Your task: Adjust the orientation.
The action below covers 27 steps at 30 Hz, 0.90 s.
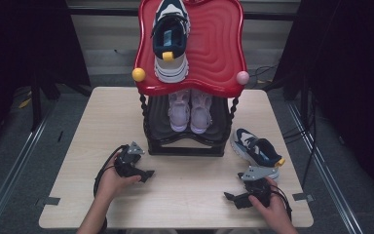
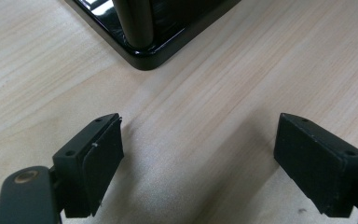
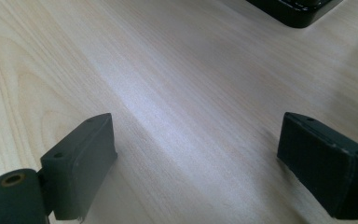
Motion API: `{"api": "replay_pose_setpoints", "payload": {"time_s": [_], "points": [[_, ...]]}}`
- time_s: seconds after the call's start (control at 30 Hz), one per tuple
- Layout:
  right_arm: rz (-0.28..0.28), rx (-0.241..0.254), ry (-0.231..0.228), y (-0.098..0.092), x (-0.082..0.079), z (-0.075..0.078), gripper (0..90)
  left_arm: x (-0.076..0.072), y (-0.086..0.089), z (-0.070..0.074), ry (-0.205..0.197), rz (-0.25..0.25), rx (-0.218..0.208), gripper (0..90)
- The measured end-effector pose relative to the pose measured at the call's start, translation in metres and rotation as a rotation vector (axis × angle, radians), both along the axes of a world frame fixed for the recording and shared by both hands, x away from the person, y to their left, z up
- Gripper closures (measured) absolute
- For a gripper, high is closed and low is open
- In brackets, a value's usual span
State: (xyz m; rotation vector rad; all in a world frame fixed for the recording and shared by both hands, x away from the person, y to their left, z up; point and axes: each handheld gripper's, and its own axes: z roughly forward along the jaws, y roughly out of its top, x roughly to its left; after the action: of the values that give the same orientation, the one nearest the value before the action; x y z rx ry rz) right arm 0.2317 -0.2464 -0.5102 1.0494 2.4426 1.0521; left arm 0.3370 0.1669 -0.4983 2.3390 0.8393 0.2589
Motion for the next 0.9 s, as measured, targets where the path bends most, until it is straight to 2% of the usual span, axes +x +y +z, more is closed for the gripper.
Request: {"api": "replay_pose_setpoints", "payload": {"time_s": [0.13,0.53,0.83,0.9], "points": [[0.000,0.000,0.000,0.000,0.000,0.000,10.4,-0.003,0.003,-0.003,-0.029,0.000,-0.022,13.9],[0.000,0.001,0.000,0.000,0.000,0.000,10.4,-0.008,0.002,-0.012,-0.069,-0.004,-0.077,3.9],[0.007,-0.021,0.031,-0.005,-0.002,0.004,13.3,-0.008,0.002,-0.012,-0.068,-0.010,-0.078,1.8],[0.007,-0.039,0.035,-0.007,-0.004,0.006,13.5,-0.008,0.001,-0.012,-0.070,-0.009,-0.076,1.6]]}}
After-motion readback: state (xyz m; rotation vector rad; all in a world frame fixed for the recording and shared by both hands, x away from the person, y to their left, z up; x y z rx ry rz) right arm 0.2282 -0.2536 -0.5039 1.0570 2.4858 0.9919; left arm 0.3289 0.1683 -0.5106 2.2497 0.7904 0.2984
